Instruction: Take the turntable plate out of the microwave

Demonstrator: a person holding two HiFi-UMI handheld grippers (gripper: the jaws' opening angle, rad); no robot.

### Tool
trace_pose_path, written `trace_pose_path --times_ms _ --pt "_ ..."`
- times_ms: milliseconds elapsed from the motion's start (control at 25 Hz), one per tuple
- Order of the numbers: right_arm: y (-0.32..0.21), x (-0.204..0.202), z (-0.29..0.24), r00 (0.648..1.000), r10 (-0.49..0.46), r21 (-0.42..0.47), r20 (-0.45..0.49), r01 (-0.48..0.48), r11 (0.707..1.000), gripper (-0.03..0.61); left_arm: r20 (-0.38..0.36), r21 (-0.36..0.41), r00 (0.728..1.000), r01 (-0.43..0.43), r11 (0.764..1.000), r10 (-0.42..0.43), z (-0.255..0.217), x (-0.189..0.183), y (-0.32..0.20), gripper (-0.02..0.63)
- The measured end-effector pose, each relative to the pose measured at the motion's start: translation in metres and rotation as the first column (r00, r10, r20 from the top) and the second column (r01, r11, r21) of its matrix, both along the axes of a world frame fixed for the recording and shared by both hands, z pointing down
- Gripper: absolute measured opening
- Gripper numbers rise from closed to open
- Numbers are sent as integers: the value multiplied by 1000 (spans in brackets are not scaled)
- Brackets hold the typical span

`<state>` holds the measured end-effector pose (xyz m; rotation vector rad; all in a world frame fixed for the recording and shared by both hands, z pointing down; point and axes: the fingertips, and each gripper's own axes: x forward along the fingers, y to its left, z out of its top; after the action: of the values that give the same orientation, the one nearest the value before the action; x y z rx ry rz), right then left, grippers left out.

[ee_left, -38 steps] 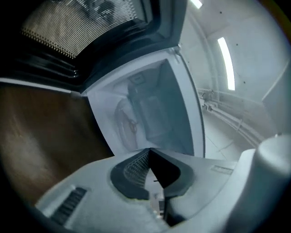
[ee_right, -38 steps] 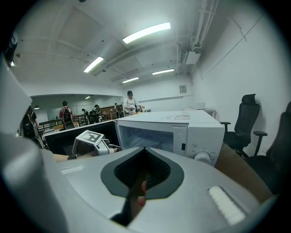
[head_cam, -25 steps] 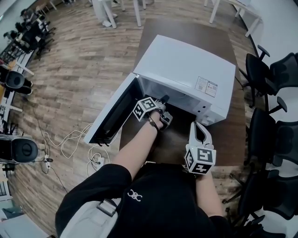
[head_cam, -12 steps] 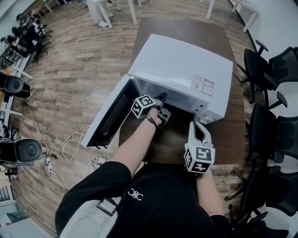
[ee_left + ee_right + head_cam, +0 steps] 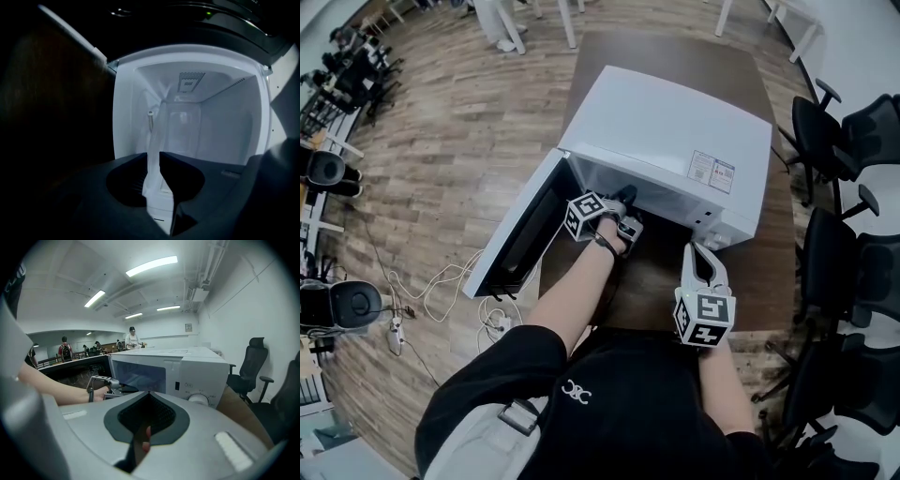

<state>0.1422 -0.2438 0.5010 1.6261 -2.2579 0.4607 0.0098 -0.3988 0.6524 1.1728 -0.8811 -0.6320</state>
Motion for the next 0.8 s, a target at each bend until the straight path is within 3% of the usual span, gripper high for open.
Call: trace_pose_path --times_ms 160,440,800 --pt "1 1 4 1000 -2 -13 -12 2 1000 9 -36 36 999 9 999 -7 -6 3 -7 95" --pt "2 7 5 1000 4 -20 -29 -5 1000 9 1 77 999 -52 996 52 -13 22 -22 115" --pt "-2 16 7 999 17 -28 -38 -18 999 9 -11 90 999 -32 995 33 -15 25 -31 112"
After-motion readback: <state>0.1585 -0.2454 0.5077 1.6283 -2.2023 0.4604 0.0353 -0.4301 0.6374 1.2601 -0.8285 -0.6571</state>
